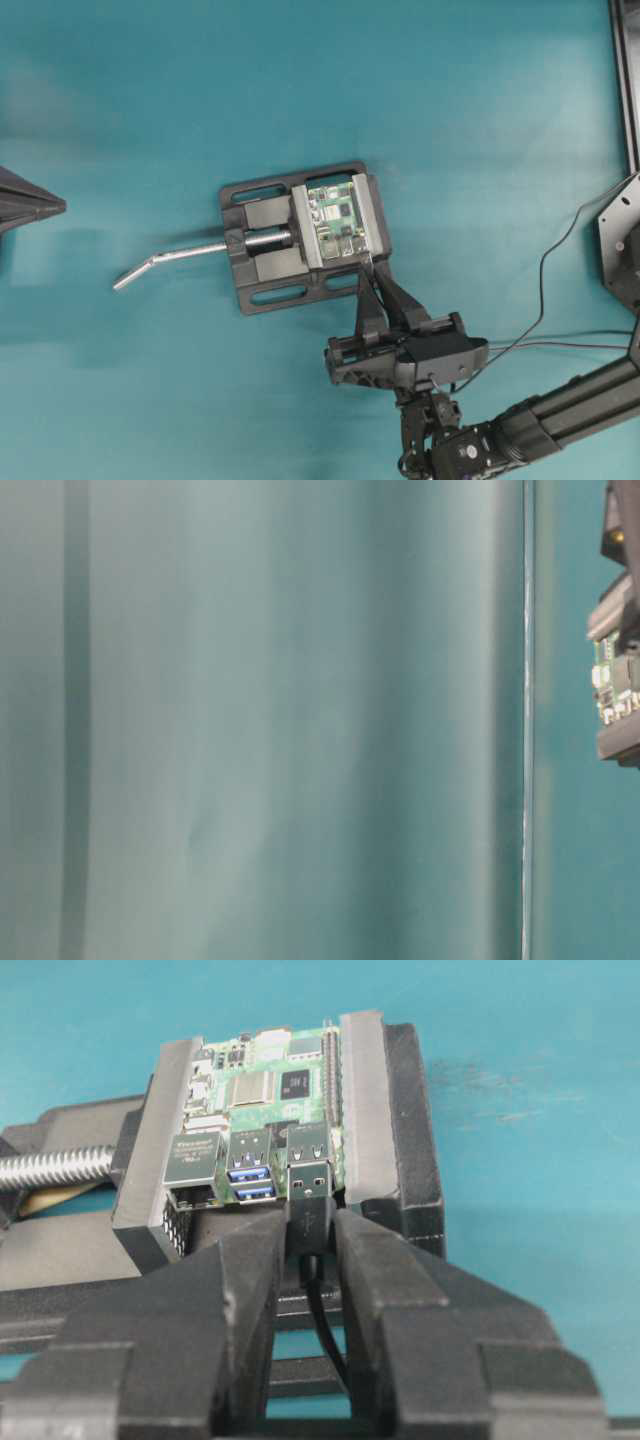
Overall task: Insert the USB into the fixed PCB.
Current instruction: 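Push the USB plug forward into the black USB port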
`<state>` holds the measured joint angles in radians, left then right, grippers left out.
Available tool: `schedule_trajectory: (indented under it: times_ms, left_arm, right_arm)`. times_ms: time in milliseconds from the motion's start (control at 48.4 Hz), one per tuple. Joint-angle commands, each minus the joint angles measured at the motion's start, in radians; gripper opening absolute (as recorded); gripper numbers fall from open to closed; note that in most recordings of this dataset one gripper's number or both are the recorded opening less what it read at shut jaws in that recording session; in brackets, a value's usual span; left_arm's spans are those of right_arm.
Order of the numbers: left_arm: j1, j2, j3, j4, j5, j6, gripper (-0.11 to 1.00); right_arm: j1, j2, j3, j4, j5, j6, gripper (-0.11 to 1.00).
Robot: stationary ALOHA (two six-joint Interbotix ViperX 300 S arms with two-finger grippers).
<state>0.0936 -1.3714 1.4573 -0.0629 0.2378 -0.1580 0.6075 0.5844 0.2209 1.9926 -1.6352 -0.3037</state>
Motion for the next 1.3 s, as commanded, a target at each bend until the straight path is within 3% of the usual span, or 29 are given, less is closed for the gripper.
schedule_trajectory:
  times_ms: [0, 1282]
  left_arm:
    - [-0.005, 0.008, -0.026, 0.005, -0.003, -0.006, 0.00]
    - [-0.005, 0.008, -0.028, 0.005, -0.003, -0.006, 0.00]
  right_arm:
    - [0.000, -0.017, -0.009, -0.003, -0.006, 0.002, 0.20]
    - [-0.005, -0.017, 0.002, -0.003, 0.020, -0.002, 0.20]
